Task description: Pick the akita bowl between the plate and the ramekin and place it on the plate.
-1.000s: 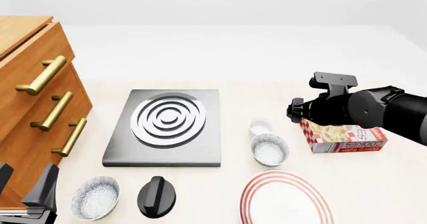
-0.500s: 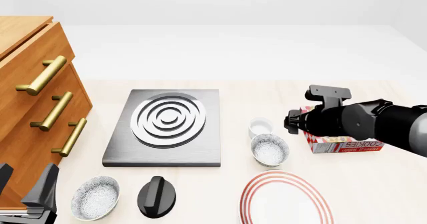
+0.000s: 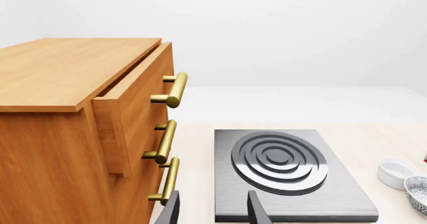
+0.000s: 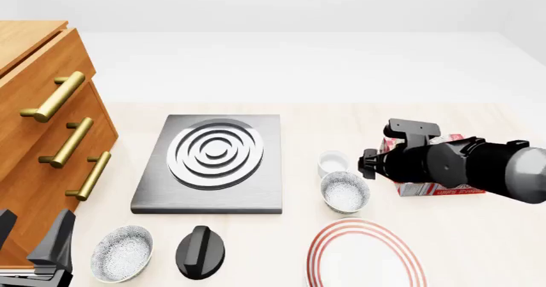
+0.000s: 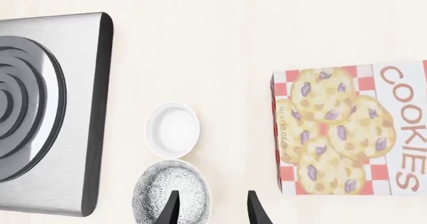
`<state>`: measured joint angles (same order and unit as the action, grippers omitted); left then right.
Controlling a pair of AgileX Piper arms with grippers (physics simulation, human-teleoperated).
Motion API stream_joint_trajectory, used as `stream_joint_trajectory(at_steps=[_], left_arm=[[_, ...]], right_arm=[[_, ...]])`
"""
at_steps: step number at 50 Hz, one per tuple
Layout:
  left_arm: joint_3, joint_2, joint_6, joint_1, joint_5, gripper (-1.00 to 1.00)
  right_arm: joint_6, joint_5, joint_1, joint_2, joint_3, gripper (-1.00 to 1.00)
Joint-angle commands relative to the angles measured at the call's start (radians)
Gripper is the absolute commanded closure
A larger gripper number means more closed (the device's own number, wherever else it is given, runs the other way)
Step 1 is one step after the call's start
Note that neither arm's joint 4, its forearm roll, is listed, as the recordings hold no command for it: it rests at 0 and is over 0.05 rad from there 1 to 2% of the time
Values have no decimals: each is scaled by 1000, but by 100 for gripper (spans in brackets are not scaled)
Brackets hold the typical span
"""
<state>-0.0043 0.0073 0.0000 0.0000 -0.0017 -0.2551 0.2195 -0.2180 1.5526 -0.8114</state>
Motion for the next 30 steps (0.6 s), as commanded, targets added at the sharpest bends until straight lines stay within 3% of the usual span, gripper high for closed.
stream_joint_trajectory(at_steps=[1,30], left_arm=[[0,0,0,0,0,-100],[0,0,0,0,0,-100]], right_arm=[[-17,-38,-16,32,22,-100],[-14,-93,-7,86,42,-100]])
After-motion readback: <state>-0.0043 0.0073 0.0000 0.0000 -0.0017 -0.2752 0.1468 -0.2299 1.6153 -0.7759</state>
